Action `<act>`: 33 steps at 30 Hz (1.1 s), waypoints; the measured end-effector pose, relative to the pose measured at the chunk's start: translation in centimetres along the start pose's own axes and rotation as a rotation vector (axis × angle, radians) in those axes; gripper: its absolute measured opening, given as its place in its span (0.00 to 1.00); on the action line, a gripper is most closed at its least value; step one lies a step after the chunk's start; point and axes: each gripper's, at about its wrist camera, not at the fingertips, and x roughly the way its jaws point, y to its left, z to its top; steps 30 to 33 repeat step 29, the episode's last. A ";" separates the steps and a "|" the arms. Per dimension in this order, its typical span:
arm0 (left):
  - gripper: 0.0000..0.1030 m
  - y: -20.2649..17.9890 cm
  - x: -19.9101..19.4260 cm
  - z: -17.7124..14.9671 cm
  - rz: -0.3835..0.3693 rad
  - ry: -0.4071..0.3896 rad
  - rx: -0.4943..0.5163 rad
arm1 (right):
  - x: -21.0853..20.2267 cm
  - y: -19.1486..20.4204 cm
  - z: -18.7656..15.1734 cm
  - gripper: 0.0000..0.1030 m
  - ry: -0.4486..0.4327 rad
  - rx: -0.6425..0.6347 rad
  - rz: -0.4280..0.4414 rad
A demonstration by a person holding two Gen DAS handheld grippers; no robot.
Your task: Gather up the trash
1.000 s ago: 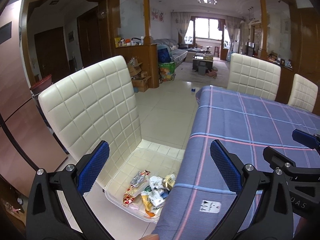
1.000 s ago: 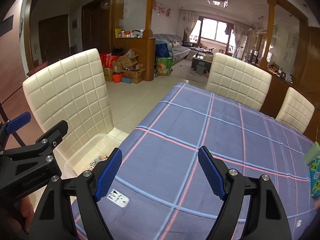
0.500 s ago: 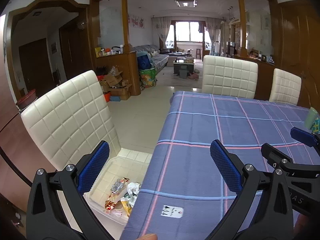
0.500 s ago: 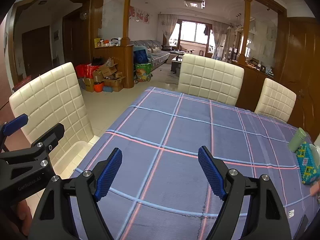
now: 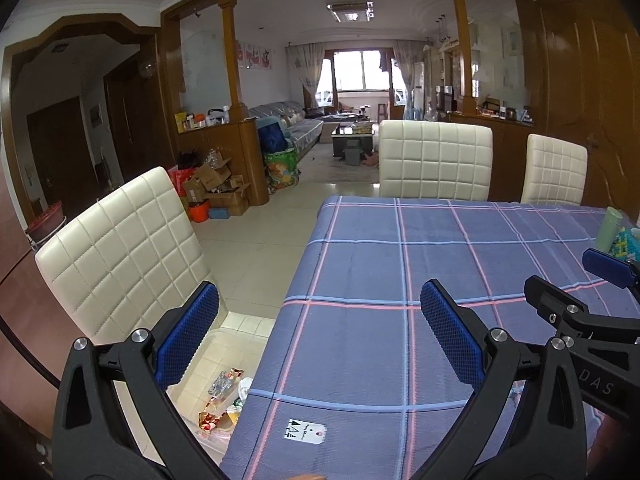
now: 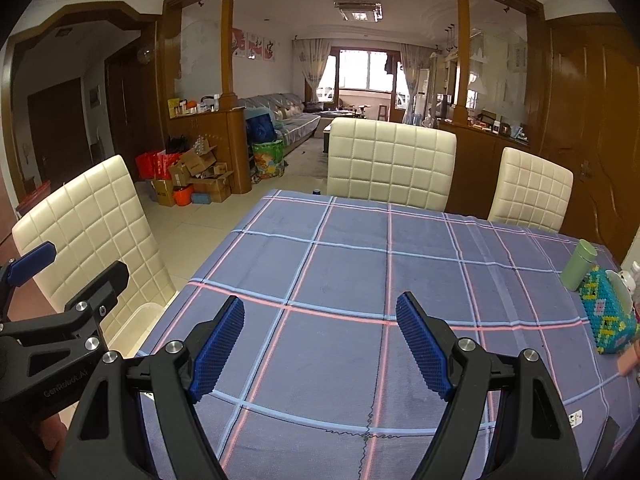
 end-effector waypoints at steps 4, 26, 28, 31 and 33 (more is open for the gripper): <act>0.96 -0.4 -0.4 0.2 -0.022 0.003 0.007 | -0.6 -0.9 0.0 0.74 -0.015 0.021 -0.004; 0.96 0.0 -0.1 -0.1 -0.014 0.031 -0.007 | -0.8 -1.5 -0.5 0.74 -0.011 0.032 -0.008; 0.96 0.0 0.0 -0.2 -0.019 0.034 -0.012 | -0.8 -1.5 -0.5 0.74 -0.010 0.033 -0.007; 0.96 0.0 0.0 -0.2 -0.018 0.033 -0.012 | -0.7 -1.5 -0.5 0.74 -0.009 0.033 -0.007; 0.96 0.0 0.0 -0.2 -0.018 0.033 -0.012 | -0.7 -1.5 -0.5 0.74 -0.009 0.033 -0.007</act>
